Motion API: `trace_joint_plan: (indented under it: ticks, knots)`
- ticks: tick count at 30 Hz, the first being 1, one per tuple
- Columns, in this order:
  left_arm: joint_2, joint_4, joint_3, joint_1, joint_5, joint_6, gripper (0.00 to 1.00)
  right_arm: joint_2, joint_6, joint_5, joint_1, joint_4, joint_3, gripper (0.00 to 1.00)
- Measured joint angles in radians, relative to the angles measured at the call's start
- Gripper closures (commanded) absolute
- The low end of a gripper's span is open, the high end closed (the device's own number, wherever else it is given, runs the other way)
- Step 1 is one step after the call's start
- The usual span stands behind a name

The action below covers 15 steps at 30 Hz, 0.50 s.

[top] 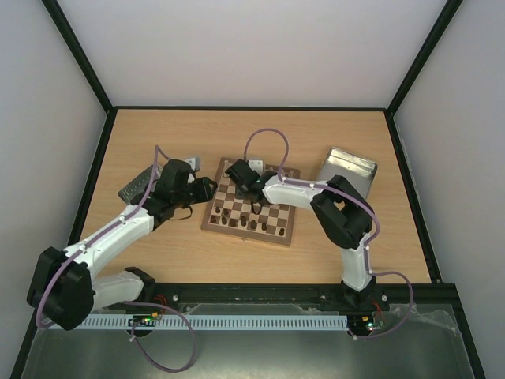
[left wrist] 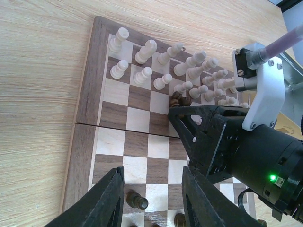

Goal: Set up the chess pieces on the board
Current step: Pick up the chess piece from the chessboard, then place the chess piece on the chessboard.

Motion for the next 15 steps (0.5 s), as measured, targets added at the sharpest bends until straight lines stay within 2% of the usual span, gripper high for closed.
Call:
trace_joint_plan:
  ticks: [4,7,11,13,15]
  knots:
    - [-0.003,0.000,0.000,0.002,0.008,-0.011,0.60,-0.034,-0.018,-0.009,0.000,0.038,-0.054,0.93]
    - [-0.006,0.000,0.000,0.005,0.027,-0.022,0.54,-0.106,-0.054,-0.028,0.000,0.071,-0.142,0.92]
    - [-0.018,0.017,-0.001,0.008,0.087,-0.044,0.33,-0.248,-0.146,-0.084,0.000,0.173,-0.291,0.91]
    - [-0.028,0.043,-0.007,0.016,0.146,-0.061,0.26,-0.332,-0.198,-0.136,-0.001,0.252,-0.371,0.92]
    - [-0.044,0.085,-0.023,0.031,0.227,-0.087,0.23,-0.398,-0.240,-0.199,-0.008,0.329,-0.433,0.92]
